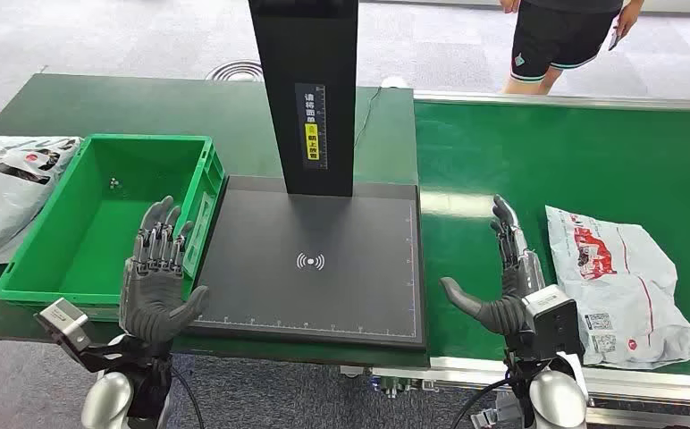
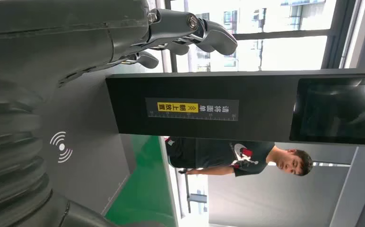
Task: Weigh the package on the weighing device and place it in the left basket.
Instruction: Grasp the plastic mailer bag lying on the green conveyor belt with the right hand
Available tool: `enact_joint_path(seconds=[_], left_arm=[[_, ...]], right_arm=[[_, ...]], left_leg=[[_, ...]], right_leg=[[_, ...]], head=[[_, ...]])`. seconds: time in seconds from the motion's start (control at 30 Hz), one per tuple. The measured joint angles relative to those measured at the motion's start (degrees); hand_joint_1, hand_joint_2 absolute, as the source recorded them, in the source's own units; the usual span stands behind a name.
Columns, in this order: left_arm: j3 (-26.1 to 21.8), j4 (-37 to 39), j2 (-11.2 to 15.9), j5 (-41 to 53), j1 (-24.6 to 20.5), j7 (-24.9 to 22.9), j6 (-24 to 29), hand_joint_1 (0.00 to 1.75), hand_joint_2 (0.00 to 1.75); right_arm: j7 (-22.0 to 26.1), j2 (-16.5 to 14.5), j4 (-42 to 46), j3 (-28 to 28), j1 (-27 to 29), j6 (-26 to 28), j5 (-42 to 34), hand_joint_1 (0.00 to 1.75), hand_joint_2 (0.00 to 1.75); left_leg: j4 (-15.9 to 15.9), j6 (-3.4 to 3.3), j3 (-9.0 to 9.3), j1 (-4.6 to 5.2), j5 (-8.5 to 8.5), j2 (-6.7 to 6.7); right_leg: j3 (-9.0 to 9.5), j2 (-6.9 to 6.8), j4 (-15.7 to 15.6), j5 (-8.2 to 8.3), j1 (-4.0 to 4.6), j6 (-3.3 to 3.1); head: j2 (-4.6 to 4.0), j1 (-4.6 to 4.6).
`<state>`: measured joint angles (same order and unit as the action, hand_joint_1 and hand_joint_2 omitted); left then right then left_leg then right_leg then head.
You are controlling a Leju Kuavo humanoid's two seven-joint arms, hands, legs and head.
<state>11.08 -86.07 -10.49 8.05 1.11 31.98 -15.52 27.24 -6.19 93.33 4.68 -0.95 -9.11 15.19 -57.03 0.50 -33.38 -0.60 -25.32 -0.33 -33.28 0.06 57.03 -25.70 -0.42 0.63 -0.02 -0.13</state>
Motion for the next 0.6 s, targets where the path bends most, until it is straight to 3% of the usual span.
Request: enact_joint_path(seconds=[0.13,0.3,0.43,0.6], left_arm=[[0.0,-0.1,0.0,0.0,0.1,0.0,0.0,0.0,1.75],[-0.2,-0.9,0.0,0.5,0.9,-0.1,0.2,0.0,1.75],[-0.2,-1.2,0.0,0.7,1.1,-0.2,0.0,0.0,1.75],[0.3,-0.9,0.0,1.0,0.1,-0.3,-0.2,0.0,1.75]], right_arm=[[-1.0,0.0,0.0,0.0,-0.1,1.4,1.5,0.0,1.75],[-6.8,0.6,-0.5,-2.8,-1.6,9.3,8.5,0.0,1.75],[-10.3,3.4,-2.5,-8.7,-3.9,13.9,13.7,0.0,1.75],[-12.7,7.0,-6.4,-15.2,-5.7,15.5,17.8,0.0,1.75]], left_leg=[[0.0,0.0,0.0,0.0,0.0,0.0],[0.0,0.0,0.0,0.01,0.0,0.0],[0.0,-0.04,0.01,0.03,-0.01,-0.02],[0.0,-0.08,0.01,0.09,-0.02,-0.02]], right_leg=[[0.0,0.0,0.0,0.0,0.0,0.0],[0.0,-0.01,0.0,0.01,-0.02,0.01],[0.0,-0.03,0.0,0.03,-0.12,0.06],[0.0,-0.01,0.0,0.06,-0.19,0.1]], head=[[0.0,0.0],[0.0,-0.01],[0.0,0.0],[0.0,-0.01]])
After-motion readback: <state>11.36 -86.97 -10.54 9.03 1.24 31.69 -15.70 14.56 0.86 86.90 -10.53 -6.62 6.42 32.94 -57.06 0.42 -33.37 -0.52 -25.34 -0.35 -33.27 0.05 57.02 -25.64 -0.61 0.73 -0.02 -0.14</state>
